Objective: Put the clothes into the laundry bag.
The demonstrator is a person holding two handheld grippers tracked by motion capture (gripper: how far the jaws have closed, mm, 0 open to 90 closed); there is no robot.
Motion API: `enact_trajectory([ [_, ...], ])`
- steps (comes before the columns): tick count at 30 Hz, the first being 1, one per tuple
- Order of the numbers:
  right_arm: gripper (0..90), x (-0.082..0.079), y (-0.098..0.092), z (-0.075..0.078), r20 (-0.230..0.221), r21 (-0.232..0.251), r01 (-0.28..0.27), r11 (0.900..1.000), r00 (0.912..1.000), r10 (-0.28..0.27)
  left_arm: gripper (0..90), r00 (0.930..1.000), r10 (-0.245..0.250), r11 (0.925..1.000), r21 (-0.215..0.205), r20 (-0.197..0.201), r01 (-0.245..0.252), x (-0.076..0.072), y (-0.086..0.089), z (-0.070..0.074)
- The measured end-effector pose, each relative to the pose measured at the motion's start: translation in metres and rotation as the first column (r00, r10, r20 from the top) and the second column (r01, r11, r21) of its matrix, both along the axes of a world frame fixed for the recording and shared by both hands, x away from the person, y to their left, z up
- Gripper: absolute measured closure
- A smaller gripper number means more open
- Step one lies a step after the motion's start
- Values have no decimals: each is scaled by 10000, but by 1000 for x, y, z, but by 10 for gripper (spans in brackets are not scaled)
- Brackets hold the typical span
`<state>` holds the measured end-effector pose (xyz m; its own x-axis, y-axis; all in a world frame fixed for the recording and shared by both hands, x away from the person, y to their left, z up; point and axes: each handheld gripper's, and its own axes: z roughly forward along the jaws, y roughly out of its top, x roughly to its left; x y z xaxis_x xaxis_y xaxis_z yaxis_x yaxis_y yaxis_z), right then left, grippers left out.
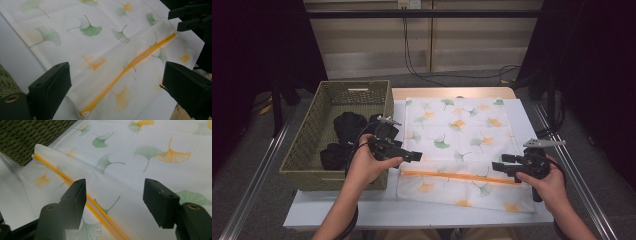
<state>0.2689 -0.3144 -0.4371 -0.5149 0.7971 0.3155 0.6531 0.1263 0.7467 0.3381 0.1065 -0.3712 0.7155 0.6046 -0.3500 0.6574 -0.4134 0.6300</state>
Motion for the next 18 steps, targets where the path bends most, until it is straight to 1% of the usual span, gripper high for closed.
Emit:
enact_trajectory([
  [1, 356, 1, 1, 0, 64, -34, -34, 10000, 10000, 34, 78, 10000, -15, 10000, 41, 14, 15, 0, 0, 0],
  [3, 359, 2, 5, 0, 32, -52, -64, 10000, 10000, 65, 76, 10000, -44, 10000, 16, 18, 44, 0, 1, 1],
  [5, 368, 4, 8, -1, 116, -46, -106, 9999, 9999, 107, 74, 10000, 0, 10000, -52, 6, 0, 0, 1, 1],
  [6, 367, 5, 11, -1, 128, -7, -163, 9999, 9998, 163, 73, 10000, 7, 10000, -55, 3, -7, 0, 2, 1],
  [10, 365, 9, 21, -3, 97, -100, -435, 9990, 9990, 436, 73, 10000, 43, 10000, -85, -28, -43, 0, 2, 0],
  [13, 373, 13, 29, -6, 111, -239, -640, 9977, 9979, 643, 73, 10000, 37, 9999, -98, -57, -37, 0, 1, 0],
  [15, 389, 16, 35, -8, 177, -296, -775, 9966, 9968, 781, 73, 10000, 11, 10000, -87, -62, -12, 1, 2, -1],
  [18, 435, 18, 44, -9, 111, -405, -1108, 9930, 9937, 1113, 73, 10000, 36, 10000, -80, -79, -36, 1, 3, -1],
])
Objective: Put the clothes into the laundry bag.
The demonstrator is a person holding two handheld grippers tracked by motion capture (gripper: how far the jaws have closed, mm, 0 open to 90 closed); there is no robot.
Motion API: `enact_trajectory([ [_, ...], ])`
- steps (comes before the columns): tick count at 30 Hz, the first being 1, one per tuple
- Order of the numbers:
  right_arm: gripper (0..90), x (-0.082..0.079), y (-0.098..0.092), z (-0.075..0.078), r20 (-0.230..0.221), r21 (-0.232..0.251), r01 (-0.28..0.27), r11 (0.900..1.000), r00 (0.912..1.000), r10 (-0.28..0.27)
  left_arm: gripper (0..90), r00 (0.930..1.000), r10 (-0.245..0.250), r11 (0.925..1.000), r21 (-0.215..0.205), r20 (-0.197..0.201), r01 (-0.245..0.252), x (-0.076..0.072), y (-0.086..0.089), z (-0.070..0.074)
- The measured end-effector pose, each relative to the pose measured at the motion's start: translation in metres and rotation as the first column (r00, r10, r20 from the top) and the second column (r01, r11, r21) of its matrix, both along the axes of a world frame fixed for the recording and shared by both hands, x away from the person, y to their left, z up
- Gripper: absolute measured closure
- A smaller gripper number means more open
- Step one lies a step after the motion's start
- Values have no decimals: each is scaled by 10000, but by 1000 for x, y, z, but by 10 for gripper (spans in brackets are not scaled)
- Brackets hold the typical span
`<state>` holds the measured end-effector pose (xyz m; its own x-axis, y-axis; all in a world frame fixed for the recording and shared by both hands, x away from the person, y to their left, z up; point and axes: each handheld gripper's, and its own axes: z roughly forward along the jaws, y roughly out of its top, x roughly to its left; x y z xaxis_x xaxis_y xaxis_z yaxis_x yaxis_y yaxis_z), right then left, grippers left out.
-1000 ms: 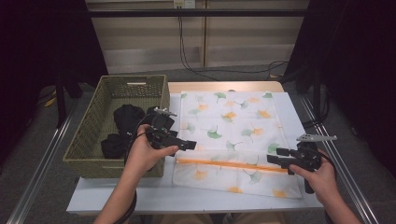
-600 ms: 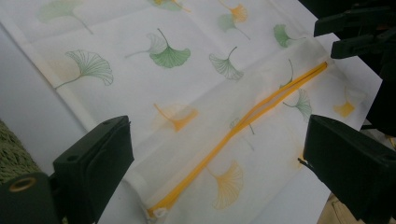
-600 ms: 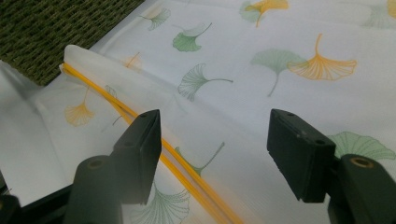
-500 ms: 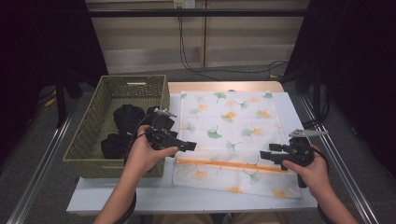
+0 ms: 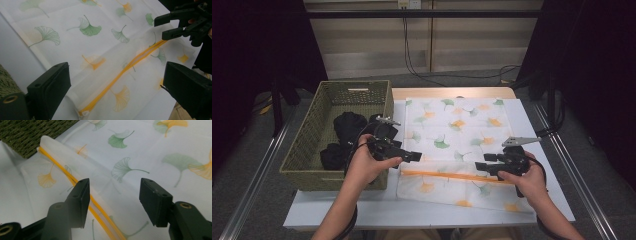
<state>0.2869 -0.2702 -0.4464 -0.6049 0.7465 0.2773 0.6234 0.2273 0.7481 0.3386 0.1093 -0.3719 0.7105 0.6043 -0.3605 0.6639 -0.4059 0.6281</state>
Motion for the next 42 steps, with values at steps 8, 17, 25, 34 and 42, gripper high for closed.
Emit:
enact_trajectory([
  [8, 480, 3, 18, -8, -41, -422, -576, 9975, 9983, 574, 73, 10000, 55, 10000, -27, 56, -55, -1, 1, 1],
  [17, 480, 5, 28, -20, -55, -713, -767, 9945, 9971, 765, 73, 10000, -54, 10000, 17, 9, 54, 0, 0, 0],
  [25, 478, 7, 37, -26, -95, -1107, -958, 9892, 9954, 953, 73, 9999, -103, 9999, 119, 36, 103, -1, -2, 0],
  [34, 441, 10, 44, -35, -101, -1509, -1215, 9811, 9926, 1214, 73, 9999, -103, 9999, -58, -85, 103, -1, -2, 0],
  [42, 474, 10, 45, -36, 448, -2144, -1446, 9660, 9865, 1577, 73, 9998, -142, 9999, -97, -154, 141, 0, -2, 0],
])
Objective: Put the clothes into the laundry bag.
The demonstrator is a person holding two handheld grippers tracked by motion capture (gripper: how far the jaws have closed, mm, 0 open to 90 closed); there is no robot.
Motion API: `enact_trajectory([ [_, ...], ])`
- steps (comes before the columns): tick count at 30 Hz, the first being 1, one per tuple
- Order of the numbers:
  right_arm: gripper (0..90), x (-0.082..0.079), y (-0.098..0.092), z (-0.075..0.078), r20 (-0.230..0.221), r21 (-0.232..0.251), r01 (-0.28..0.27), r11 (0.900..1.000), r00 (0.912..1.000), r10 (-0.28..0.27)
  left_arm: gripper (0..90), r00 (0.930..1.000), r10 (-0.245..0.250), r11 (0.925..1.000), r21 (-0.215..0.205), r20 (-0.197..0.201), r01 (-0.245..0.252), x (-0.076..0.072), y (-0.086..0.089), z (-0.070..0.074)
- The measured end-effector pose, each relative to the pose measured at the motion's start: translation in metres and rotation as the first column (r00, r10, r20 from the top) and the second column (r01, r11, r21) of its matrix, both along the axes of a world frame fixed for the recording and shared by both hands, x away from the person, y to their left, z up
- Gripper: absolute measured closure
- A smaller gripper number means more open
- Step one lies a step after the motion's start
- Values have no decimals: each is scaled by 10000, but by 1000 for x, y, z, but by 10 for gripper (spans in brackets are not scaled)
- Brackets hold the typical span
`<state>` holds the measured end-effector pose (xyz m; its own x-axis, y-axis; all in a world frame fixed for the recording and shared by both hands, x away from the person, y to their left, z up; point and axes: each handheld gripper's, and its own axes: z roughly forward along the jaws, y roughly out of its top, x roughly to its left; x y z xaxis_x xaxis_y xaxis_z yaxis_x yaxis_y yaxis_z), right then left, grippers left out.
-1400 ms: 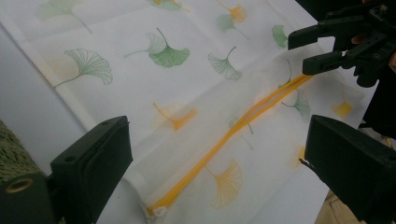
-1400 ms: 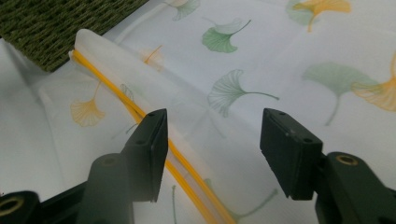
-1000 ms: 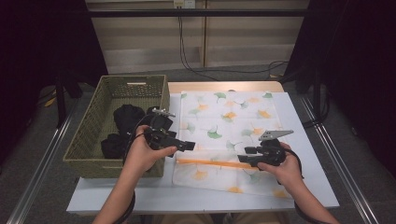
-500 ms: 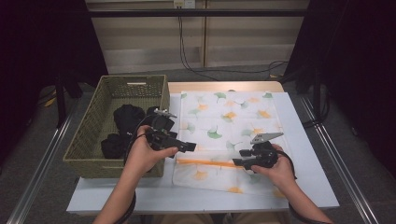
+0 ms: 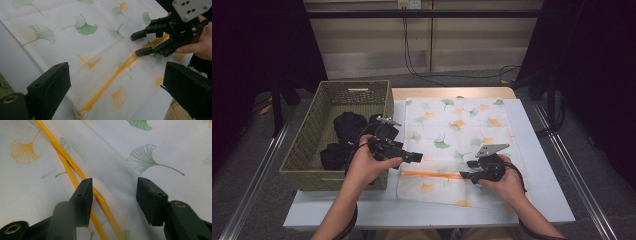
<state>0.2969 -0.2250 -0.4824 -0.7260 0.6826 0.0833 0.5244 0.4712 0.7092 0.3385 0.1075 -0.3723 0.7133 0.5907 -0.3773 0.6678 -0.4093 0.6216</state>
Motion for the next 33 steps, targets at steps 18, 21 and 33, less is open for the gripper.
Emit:
enact_trajectory([
  [18, 788, 5, -2, 2, 214, -381, 72, 9992, 9997, -64, 74, 10000, -53, 10000, -14, 26, 53, 0, -2, 1],
  [21, 837, 6, -1, 2, 227, -545, 104, 9985, 9997, -92, 74, 10000, -34, 10000, -65, -11, 34, 0, -2, 0],
  [33, 900, 12, -1, 6, -662, -165, 837, 9964, 9942, -846, 76, 10000, -62, 10000, -75, 13, 63, -1, -1, 1],
])
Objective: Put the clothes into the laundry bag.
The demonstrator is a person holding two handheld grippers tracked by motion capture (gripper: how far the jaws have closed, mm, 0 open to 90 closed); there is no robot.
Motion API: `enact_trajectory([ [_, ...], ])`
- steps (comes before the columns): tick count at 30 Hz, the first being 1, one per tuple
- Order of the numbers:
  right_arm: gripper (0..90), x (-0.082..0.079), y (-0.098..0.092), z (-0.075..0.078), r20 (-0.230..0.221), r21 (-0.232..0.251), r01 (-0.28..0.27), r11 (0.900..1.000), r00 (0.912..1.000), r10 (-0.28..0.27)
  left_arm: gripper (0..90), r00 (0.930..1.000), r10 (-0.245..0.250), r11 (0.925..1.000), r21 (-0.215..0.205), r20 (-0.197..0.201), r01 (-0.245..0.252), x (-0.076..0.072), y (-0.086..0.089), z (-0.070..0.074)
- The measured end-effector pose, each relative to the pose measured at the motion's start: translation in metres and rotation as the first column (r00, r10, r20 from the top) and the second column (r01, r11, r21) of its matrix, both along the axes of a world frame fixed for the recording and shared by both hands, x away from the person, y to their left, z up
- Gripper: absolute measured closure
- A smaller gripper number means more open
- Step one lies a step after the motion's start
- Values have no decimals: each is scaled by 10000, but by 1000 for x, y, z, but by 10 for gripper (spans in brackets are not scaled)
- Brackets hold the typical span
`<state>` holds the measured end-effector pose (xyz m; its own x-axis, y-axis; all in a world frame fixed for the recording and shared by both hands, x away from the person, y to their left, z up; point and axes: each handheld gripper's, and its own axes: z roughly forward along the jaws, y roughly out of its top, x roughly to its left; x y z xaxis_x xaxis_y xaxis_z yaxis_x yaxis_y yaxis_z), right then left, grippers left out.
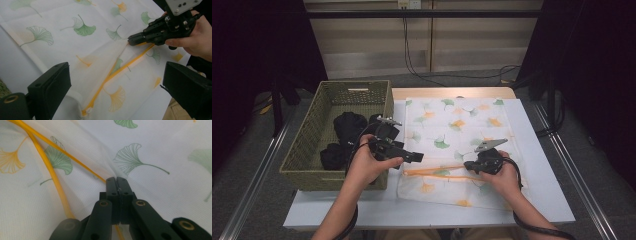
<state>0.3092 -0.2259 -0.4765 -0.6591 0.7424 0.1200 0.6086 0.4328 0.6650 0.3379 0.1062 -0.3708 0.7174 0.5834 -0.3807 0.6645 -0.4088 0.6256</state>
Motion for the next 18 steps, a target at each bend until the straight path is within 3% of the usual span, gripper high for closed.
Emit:
enact_trajectory([
  [7, 900, 1, -4, 8, -123, 640, 432, 9970, 9990, -425, 76, 10000, -45, 10000, 57, 25, 45, 0, -1, 0],
  [8, 900, 3, -7, 11, -185, 1089, 511, 9927, 9986, -494, 76, 10000, -44, 10000, 27, 28, 44, 0, -1, 0],
  [16, 900, 6, -12, 26, -115, 1828, 540, 9817, 9985, -528, 77, 10000, -40, 10000, 8, 21, 40, 0, -2, 0],
  [18, 900, 7, -13, 27, -297, 2175, 632, 9740, 9979, -581, 77, 10000, -67, 10000, -8, 16, 67, 0, -2, 0],
])
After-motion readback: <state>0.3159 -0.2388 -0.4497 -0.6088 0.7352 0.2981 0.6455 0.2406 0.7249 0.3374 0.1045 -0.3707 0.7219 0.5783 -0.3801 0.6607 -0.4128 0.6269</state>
